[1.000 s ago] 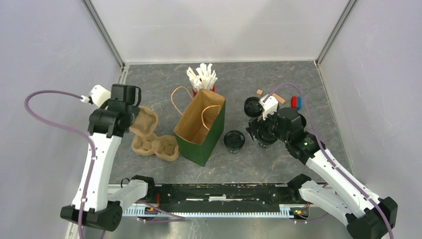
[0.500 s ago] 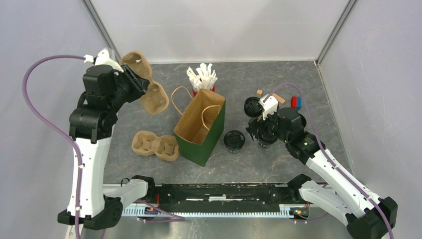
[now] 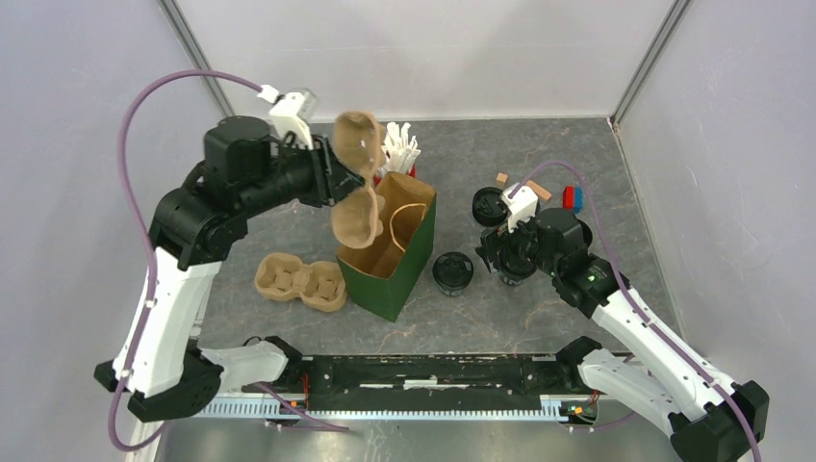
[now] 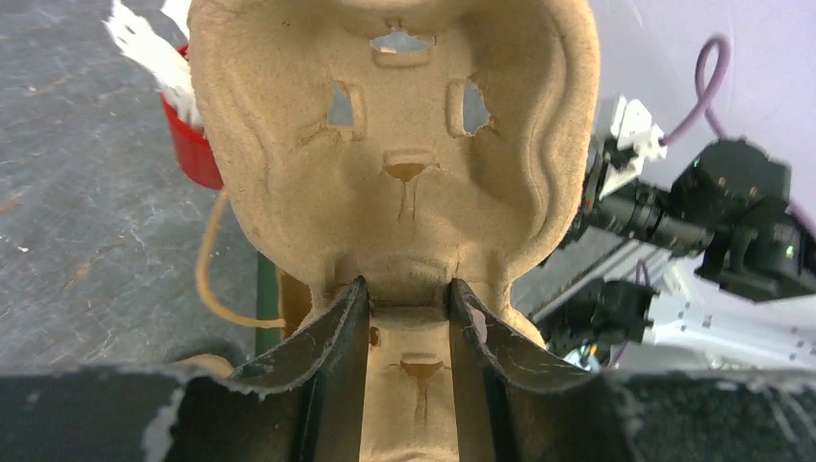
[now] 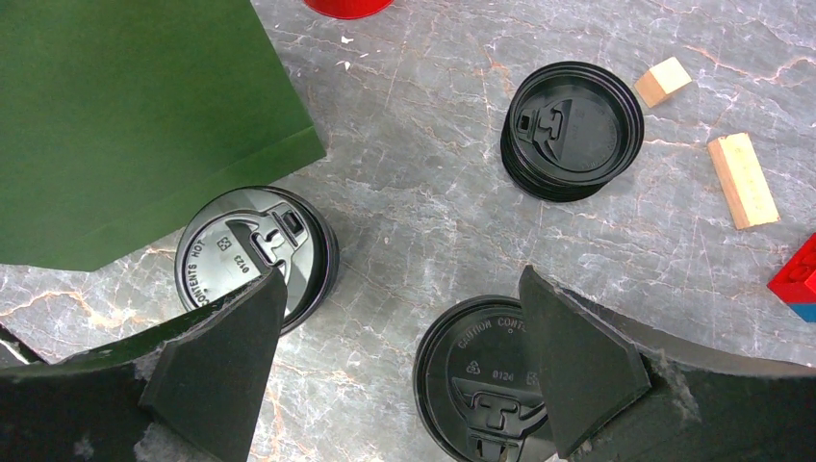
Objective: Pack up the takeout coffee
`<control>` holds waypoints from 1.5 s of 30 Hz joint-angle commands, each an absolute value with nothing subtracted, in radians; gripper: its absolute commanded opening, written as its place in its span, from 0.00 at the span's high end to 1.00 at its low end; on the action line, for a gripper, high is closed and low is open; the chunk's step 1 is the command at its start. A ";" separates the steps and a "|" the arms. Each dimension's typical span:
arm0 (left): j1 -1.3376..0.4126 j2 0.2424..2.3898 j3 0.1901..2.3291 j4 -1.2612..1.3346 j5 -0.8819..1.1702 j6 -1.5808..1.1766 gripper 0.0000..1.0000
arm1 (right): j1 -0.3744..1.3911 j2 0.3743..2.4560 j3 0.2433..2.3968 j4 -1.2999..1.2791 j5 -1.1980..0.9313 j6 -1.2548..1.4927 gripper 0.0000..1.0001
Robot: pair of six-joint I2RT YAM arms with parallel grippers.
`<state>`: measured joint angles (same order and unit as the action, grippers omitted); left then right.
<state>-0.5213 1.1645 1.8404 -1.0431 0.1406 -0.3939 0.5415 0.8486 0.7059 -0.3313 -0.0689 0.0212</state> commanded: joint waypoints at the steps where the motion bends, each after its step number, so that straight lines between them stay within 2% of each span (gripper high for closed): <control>1: -0.631 1.223 1.911 -1.119 0.079 -0.285 0.72 | 0.541 0.823 0.720 -0.325 -0.070 0.032 0.02; 9: -0.724 1.324 1.984 -1.213 0.049 -0.219 0.72 | 0.542 0.778 0.770 -0.308 -0.129 0.067 0.02; 13: -0.754 1.333 1.972 -1.226 0.036 -0.205 0.72 | 0.542 0.737 0.778 -0.162 -0.222 0.124 0.02; 16: -0.759 1.330 1.959 -1.226 0.038 -0.184 0.72 | 0.543 0.739 0.814 -0.092 -0.269 0.264 0.01; 20: -0.759 1.329 1.945 -1.235 0.037 -0.167 0.72 | 0.553 0.746 0.810 0.118 -0.383 0.362 0.07; 25: -0.759 1.331 1.933 -1.235 0.052 -0.155 0.72 | 0.570 0.813 0.835 0.254 -0.508 0.180 0.13; 30: -0.759 1.333 1.927 -1.233 0.059 -0.151 0.72 | 0.606 0.893 0.841 0.372 -0.633 -0.044 0.23; 34: -0.759 1.342 1.922 -1.237 0.064 -0.153 0.72 | 0.663 0.924 0.849 0.387 -0.597 -0.239 0.23; 38: -0.759 1.345 1.916 -1.240 0.063 -0.155 0.72 | 0.682 0.966 0.873 0.403 -0.648 -0.329 0.24; 45: -0.759 1.363 1.911 -1.241 0.065 -0.153 0.73 | 0.712 1.019 0.898 0.388 -0.644 -0.407 0.32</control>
<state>-0.7551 1.3533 1.9106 -1.2469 0.0540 -0.2001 0.6968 0.9974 0.8452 0.3595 -0.6323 -0.3195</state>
